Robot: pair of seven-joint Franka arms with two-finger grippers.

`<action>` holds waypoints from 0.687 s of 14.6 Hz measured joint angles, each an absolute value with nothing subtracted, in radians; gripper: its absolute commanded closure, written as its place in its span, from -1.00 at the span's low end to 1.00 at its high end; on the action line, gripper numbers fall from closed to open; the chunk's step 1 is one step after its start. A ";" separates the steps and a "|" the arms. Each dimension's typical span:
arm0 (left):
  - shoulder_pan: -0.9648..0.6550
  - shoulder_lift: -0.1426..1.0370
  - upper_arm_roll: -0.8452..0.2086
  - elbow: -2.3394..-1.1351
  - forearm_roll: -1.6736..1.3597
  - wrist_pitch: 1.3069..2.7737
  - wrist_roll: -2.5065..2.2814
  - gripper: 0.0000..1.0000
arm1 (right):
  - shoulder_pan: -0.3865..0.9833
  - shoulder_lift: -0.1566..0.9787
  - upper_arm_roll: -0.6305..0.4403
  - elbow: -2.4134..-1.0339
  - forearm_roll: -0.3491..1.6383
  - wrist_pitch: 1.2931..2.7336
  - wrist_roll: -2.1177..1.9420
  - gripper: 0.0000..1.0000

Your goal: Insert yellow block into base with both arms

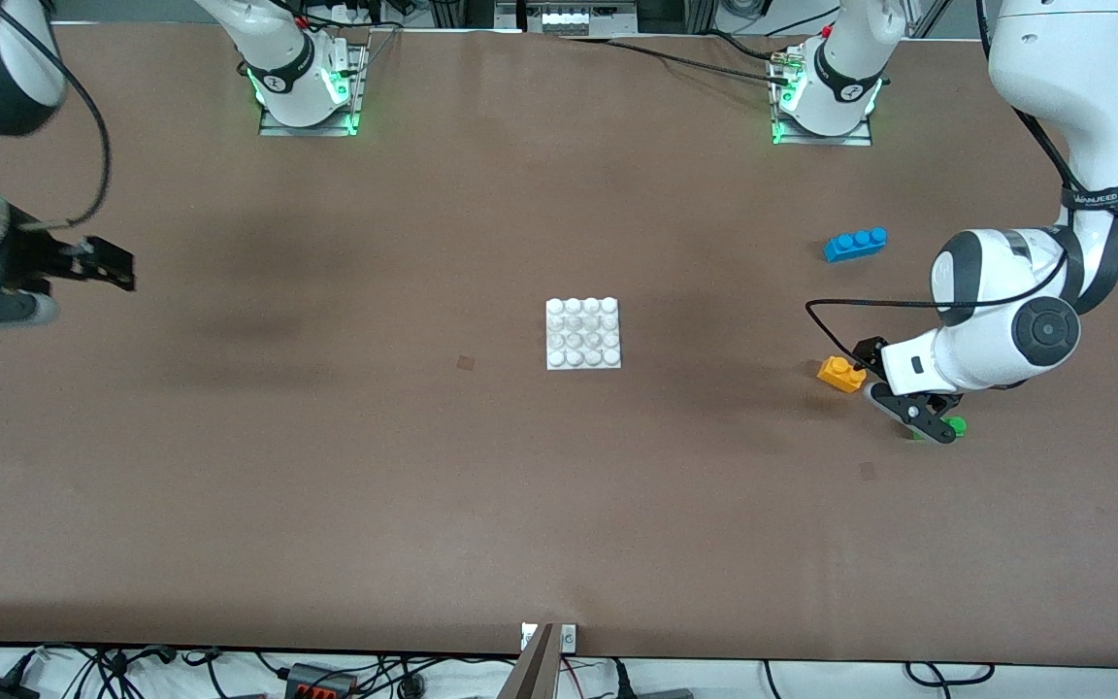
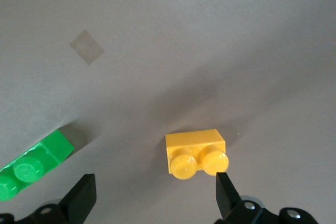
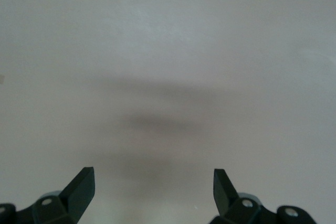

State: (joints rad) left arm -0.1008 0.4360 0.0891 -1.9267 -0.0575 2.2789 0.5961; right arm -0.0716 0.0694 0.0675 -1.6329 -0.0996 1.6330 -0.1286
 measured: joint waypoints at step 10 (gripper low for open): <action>-0.108 0.383 0.086 -2.023 -0.058 2.328 0.534 -1.00 | -0.030 -0.107 -0.066 -1.737 0.010 1.555 -0.133 -1.00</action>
State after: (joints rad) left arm -0.1081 0.3833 0.0864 -2.0226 -0.0581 2.3284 0.5340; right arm -0.0297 -0.1070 -0.0661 -1.7365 0.0096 1.5554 -0.1333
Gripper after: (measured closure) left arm 0.000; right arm 0.000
